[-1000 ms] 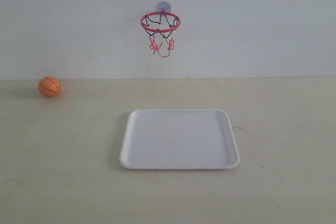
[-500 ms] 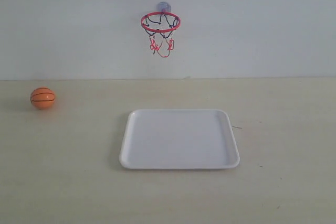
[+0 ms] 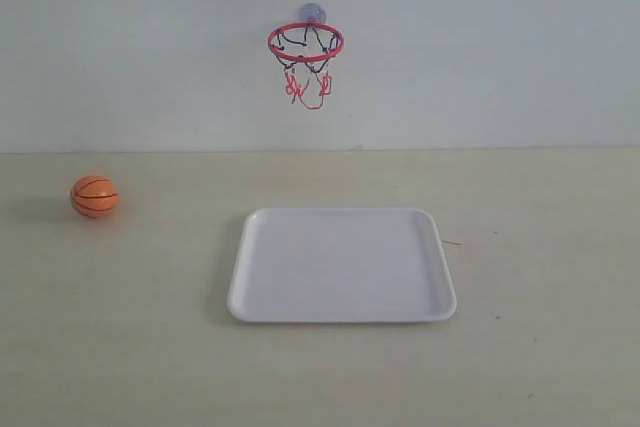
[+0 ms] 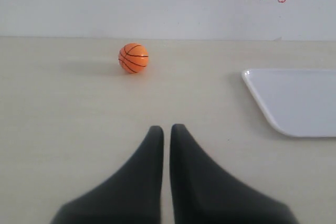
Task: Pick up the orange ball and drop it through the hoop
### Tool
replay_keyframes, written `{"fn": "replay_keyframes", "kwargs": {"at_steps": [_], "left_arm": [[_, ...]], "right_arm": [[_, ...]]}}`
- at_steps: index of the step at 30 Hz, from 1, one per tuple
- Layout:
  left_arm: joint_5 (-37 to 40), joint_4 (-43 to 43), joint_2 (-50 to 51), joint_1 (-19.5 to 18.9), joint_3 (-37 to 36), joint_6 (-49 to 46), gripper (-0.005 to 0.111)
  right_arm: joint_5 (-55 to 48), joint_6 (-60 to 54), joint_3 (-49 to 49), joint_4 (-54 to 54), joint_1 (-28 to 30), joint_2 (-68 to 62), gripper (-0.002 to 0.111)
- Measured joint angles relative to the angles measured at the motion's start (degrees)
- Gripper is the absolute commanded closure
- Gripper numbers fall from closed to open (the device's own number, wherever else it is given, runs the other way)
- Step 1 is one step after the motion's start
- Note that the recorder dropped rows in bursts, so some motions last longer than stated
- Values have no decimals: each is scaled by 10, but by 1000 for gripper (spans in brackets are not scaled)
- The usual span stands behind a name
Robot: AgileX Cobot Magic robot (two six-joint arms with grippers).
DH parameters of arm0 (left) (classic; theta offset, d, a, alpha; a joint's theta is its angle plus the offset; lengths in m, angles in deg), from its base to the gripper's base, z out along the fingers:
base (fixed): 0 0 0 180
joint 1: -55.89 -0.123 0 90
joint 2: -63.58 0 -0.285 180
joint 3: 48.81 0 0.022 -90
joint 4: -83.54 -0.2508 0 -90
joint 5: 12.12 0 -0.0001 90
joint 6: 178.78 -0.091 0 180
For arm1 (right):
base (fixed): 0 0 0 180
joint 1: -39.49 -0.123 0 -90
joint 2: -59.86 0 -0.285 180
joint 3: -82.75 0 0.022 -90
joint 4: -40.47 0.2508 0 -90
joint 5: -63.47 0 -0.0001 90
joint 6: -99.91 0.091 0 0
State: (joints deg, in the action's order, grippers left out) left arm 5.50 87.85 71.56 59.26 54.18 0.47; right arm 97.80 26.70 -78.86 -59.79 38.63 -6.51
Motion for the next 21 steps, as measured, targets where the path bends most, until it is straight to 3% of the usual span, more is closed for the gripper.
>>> {"fn": "replay_keyframes", "kwargs": {"at_steps": [4,9,17,21], "left_arm": [[0,0,0,0,0,0,103],[0,0,0,0,0,0,103],[0,0,0,0,0,0,103],[0,0,0,0,0,0,103]], "right_arm": [[-103,-3,121,1,-26,105,109],[-135,-3,252,1,-26,254,109],[0,-3,293,1,-26,296,109],[10,-3,293,23,-26,298,109]]}}
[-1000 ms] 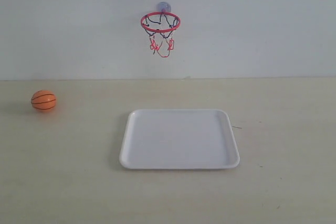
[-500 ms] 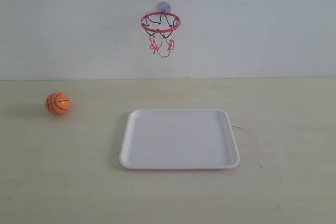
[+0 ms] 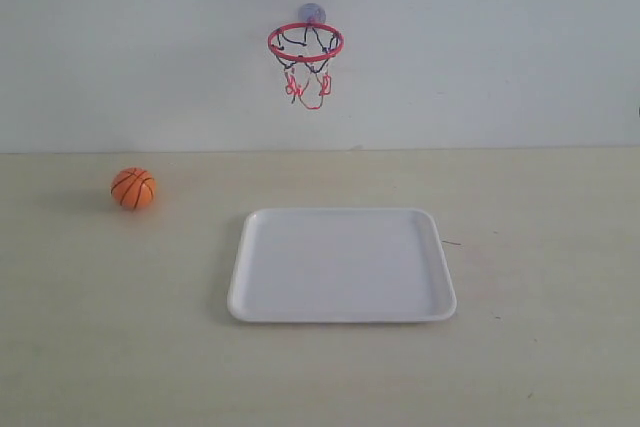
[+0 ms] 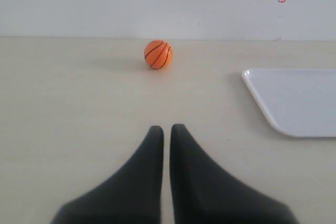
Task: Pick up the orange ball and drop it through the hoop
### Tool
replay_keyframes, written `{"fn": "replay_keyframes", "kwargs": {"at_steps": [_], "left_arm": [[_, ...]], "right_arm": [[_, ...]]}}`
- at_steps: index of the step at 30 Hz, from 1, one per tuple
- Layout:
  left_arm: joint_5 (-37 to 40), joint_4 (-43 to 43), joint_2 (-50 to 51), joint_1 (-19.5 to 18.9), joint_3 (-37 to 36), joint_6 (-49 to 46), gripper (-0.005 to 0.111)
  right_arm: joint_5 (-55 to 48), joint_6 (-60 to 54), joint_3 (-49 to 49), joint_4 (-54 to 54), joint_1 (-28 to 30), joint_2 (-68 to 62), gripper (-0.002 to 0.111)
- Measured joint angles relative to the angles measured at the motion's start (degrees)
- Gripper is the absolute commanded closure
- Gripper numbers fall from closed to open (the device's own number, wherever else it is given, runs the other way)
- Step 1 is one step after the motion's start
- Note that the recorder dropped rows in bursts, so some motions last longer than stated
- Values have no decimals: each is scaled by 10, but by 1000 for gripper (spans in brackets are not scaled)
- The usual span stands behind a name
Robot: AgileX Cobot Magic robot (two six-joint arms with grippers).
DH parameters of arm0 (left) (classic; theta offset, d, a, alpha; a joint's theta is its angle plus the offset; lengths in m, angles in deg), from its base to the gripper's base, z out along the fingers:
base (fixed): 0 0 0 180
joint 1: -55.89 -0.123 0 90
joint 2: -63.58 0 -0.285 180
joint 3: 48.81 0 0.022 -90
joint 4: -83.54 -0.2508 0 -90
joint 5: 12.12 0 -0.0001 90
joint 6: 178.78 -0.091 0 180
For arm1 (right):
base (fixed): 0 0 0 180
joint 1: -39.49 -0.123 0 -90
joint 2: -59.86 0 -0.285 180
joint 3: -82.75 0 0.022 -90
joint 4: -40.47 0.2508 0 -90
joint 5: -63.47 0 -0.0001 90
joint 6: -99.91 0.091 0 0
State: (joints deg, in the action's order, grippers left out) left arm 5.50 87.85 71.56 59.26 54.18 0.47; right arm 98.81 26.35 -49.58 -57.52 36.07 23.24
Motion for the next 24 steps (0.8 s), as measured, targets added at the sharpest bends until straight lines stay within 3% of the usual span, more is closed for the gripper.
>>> {"fn": "replay_keyframes", "kwargs": {"at_steps": [6,16,24], "left_arm": [[0,0,0,0,0,0,103],[0,0,0,0,0,0,103],[0,0,0,0,0,0,103]], "right_arm": [[22,-59,49,144,0,18,109],[147,-457,227,456,0,88,109],[117,-646,253,587,0,97,109]]}}
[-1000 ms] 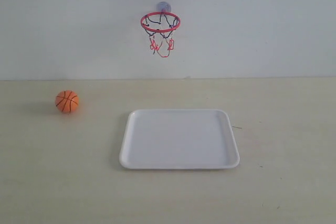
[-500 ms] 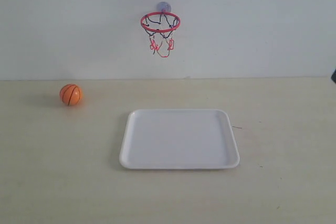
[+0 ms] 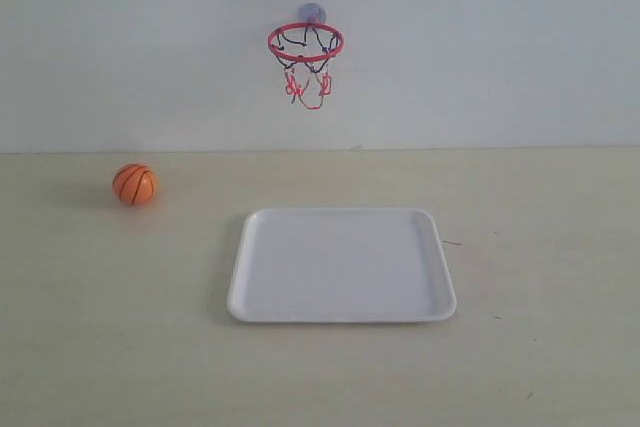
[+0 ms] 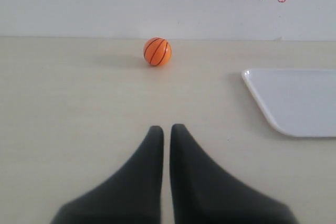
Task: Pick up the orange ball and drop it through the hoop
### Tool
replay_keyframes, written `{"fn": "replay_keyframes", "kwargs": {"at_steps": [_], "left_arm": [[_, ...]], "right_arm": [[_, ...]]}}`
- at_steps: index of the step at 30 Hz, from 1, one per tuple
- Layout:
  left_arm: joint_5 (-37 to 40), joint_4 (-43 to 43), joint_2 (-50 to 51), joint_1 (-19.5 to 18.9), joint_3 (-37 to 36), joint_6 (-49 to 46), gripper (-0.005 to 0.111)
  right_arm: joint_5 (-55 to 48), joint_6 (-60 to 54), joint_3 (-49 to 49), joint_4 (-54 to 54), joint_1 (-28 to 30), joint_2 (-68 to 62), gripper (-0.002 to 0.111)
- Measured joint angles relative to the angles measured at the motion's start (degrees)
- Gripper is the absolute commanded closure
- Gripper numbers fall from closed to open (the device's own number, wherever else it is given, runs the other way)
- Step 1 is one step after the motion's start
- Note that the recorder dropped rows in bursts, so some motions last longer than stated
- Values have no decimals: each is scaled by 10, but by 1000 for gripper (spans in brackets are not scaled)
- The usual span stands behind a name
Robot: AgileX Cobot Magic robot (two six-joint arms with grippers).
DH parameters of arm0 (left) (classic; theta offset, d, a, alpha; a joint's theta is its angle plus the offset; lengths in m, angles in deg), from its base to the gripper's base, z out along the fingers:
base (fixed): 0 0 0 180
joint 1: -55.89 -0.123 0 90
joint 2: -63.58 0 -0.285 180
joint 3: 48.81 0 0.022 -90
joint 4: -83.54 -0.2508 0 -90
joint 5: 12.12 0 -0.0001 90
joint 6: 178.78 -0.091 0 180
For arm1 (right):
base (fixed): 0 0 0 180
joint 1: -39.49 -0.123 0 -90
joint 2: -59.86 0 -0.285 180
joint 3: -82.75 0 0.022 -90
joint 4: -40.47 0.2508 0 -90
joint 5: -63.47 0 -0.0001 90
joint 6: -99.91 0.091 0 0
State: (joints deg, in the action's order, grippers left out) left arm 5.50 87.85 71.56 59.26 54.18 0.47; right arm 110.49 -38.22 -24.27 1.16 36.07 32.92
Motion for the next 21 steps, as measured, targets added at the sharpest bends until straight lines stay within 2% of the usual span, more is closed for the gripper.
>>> {"fn": "replay_keyframes", "kwargs": {"at_steps": [5,21], "left_arm": [[0,0,0,0,0,0,103],[0,0,0,0,0,0,103]], "right_arm": [[-52,-50,0,112,0,0,109],[-249,-254,3,344,-23,12,109]]}}
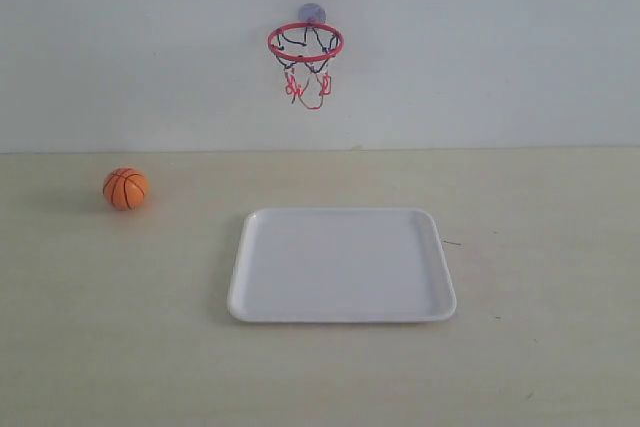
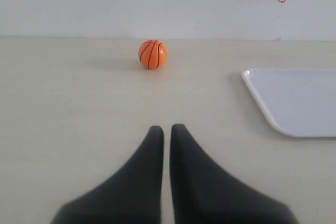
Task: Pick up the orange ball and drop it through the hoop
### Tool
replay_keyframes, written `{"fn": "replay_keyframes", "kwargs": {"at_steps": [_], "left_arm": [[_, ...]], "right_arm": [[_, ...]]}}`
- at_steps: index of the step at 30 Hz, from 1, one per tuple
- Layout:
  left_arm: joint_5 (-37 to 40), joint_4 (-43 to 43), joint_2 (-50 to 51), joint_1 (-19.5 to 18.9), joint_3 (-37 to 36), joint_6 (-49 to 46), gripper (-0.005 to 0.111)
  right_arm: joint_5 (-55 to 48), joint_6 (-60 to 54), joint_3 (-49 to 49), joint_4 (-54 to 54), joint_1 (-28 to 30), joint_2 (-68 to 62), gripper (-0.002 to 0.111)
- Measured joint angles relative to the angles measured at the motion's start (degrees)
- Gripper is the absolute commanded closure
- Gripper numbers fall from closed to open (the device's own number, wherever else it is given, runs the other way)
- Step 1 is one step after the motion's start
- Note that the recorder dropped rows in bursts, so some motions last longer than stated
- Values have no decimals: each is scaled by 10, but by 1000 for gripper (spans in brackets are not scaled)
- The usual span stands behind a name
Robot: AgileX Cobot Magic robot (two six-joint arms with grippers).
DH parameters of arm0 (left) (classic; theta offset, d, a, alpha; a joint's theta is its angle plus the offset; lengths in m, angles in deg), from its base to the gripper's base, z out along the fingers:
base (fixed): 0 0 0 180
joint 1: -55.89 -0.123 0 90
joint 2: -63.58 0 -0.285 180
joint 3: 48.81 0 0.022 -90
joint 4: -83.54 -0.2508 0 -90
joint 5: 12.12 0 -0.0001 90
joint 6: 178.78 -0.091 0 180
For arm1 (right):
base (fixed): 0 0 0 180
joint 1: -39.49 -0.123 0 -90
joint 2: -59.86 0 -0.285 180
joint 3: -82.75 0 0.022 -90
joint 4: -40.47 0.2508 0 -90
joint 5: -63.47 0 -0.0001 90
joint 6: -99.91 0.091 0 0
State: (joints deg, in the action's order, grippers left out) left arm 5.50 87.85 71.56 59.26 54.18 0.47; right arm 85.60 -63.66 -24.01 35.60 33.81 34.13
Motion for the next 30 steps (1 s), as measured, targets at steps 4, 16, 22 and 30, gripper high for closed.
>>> {"fn": "replay_keyframes", "kwargs": {"at_steps": [4,16,22,30], "left_arm": [[0,0,0,0,0,0,103],[0,0,0,0,0,0,103],[0,0,0,0,0,0,103],[0,0,0,0,0,0,103]], "right_arm": [[-58,-39,0,14,0,34,109],[-213,-159,0,71,-1,86,109],[-333,-177,14,71,-1,155,109],[-346,-177,37,71,-1,176,109]]}}
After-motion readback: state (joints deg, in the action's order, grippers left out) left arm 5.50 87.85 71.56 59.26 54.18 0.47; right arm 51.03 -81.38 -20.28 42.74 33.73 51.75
